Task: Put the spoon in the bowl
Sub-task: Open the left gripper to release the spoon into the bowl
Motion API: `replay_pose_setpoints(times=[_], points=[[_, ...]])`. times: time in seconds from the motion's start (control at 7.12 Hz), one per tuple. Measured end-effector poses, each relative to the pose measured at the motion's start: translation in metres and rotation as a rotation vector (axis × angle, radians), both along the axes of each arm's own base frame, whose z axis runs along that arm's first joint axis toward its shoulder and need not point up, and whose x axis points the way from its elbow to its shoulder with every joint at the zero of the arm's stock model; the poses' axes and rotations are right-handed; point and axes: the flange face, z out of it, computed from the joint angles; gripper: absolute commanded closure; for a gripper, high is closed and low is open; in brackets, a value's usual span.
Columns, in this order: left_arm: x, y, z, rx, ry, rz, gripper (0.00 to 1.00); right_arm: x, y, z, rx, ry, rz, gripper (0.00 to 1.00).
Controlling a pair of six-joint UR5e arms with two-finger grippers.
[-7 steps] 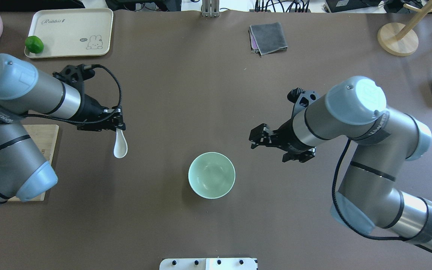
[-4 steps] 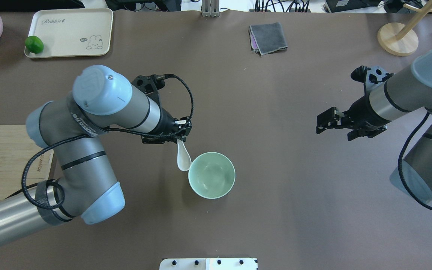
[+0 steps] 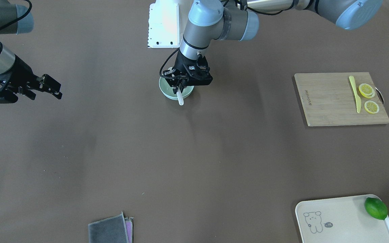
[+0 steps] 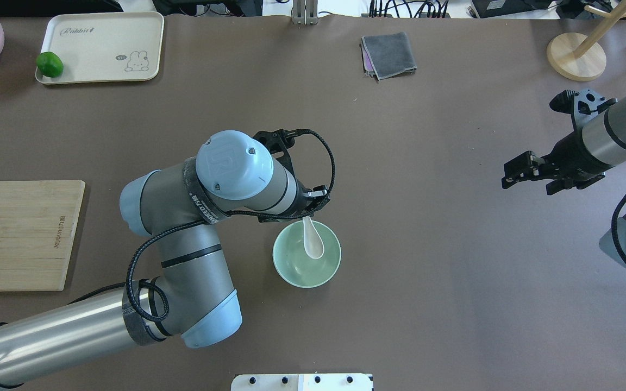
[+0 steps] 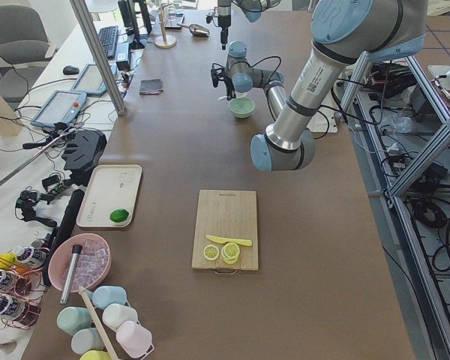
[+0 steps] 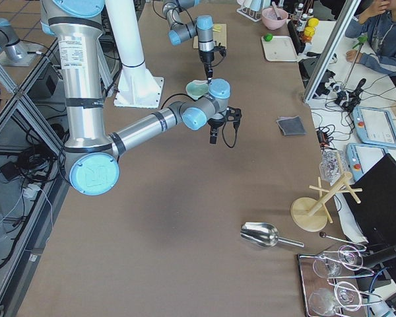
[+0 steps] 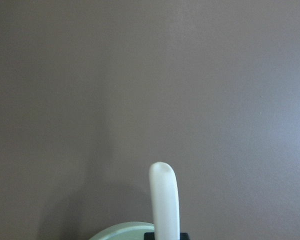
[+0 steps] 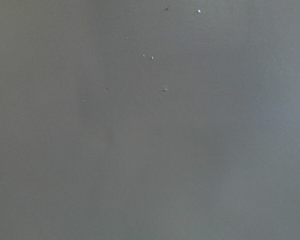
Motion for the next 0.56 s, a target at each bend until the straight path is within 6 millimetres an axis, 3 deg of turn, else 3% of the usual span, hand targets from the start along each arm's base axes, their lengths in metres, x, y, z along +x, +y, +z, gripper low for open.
replay_pose_setpoints(times=[0.14, 0.28, 0.56], points=[[0.0013, 0.0009, 0.0002, 0.001, -0.001, 0.0, 0.24, 0.0032, 0.0007, 0.0042, -0.001, 0.003, 0.0, 0.0], [0.0018, 0.0009, 0.0007, 0.004, -0.003, 0.0, 0.02, 0.006, 0.0016, 0.0073, -0.004, 0.005, 0.001, 0.0], [0.0002, 0.0001, 0.0007, 0.019, -0.006, -0.013, 0.02, 0.0105, 0.003, 0.0106, -0.008, 0.008, 0.006, 0.0]])
